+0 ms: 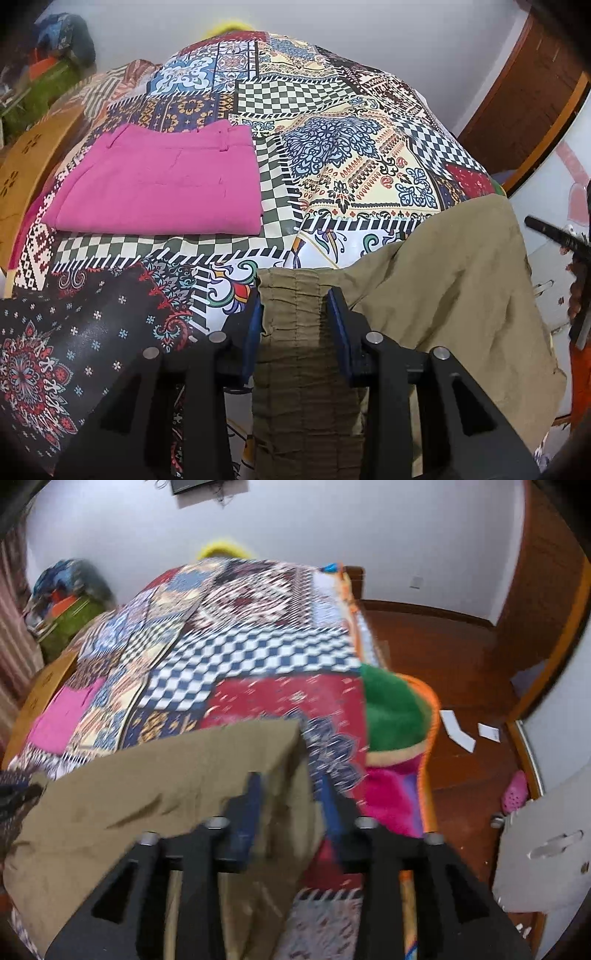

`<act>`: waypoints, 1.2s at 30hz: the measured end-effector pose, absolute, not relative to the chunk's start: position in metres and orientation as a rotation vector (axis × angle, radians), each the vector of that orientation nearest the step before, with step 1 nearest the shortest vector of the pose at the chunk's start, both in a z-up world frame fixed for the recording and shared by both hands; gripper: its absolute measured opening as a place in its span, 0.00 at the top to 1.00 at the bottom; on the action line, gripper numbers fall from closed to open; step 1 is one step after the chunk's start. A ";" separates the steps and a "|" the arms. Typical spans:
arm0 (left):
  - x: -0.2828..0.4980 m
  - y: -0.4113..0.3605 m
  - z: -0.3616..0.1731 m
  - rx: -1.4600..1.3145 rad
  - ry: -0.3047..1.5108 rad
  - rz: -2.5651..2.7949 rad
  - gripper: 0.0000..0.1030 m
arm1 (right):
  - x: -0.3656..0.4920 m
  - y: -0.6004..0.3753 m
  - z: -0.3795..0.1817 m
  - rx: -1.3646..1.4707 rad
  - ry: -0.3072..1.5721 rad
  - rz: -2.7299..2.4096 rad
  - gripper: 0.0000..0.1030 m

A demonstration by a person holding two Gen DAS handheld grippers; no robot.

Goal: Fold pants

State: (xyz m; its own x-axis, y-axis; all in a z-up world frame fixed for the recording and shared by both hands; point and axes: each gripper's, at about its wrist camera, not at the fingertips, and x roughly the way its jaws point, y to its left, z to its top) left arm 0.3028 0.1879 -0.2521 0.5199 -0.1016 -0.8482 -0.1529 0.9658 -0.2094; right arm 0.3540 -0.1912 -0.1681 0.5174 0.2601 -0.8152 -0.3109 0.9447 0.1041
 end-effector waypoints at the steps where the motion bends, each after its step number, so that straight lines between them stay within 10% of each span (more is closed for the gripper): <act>1: 0.303 0.188 -0.253 -0.277 1.028 0.029 0.66 | 0.354 -0.185 -0.177 -0.061 0.984 0.351 0.57; 19: 0.285 0.204 -0.242 -0.250 1.049 0.061 0.66 | 0.354 -0.201 -0.179 -0.222 1.010 0.234 0.74; 24: 0.297 0.211 -0.221 -0.256 1.007 0.070 0.66 | 0.363 -0.165 -0.149 -0.216 0.931 0.335 0.57; 36: 0.346 0.172 -0.256 -0.079 1.118 -0.061 0.58 | 0.315 -0.080 -0.195 -0.193 1.091 0.668 0.56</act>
